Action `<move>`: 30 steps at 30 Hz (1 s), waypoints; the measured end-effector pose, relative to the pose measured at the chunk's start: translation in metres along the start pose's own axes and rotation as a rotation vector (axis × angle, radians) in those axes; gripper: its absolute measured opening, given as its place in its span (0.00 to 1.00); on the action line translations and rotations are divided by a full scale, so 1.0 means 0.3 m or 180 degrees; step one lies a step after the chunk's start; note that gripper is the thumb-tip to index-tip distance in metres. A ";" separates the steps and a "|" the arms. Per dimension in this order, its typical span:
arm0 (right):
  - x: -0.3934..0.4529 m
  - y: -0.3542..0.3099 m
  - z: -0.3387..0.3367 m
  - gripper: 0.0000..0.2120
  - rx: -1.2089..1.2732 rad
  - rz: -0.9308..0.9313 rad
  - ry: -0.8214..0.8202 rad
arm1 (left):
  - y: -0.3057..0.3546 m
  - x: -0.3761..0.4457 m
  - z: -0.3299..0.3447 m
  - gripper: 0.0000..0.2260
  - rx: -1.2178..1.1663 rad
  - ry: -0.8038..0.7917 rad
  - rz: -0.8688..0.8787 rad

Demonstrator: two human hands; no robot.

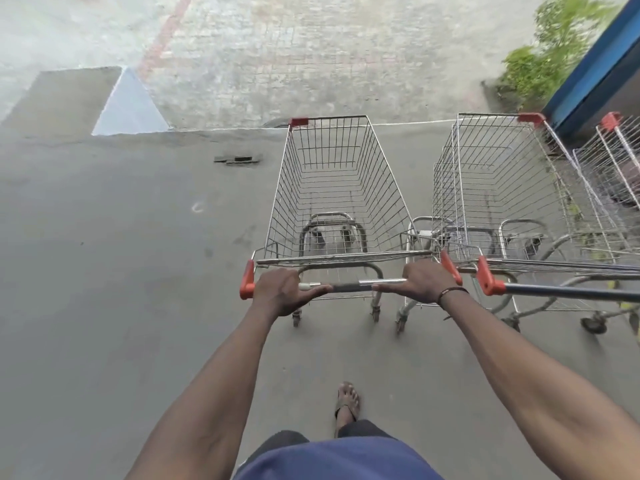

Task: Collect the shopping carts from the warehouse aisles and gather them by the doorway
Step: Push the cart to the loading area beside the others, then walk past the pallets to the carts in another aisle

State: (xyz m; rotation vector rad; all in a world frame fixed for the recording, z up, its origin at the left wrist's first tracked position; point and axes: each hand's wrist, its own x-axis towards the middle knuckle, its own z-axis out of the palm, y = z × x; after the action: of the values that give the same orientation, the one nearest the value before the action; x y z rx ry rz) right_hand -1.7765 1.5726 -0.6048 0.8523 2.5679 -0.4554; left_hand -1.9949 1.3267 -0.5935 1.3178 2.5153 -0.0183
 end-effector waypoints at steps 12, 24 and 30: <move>0.203 -0.411 -0.070 0.48 0.0791 -0.0906 0.0241 | -0.216 -0.049 -0.002 0.20 -0.1026 0.1156 0.0021; 0.273 -1.437 -0.012 0.34 0.0365 -0.2104 0.0051 | -0.971 -0.655 0.084 0.19 -0.1811 0.1948 -0.1879; 0.171 -2.037 0.182 0.35 0.0008 -0.2603 -0.0342 | -1.324 -1.083 0.167 0.19 -0.2017 0.2202 -0.2621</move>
State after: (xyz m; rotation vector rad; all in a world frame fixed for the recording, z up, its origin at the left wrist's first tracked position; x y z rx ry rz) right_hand -2.1807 1.1096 -0.5670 -0.2675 2.7110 -0.6972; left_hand -2.1286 0.8288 -0.6044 -0.0253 3.0006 1.1043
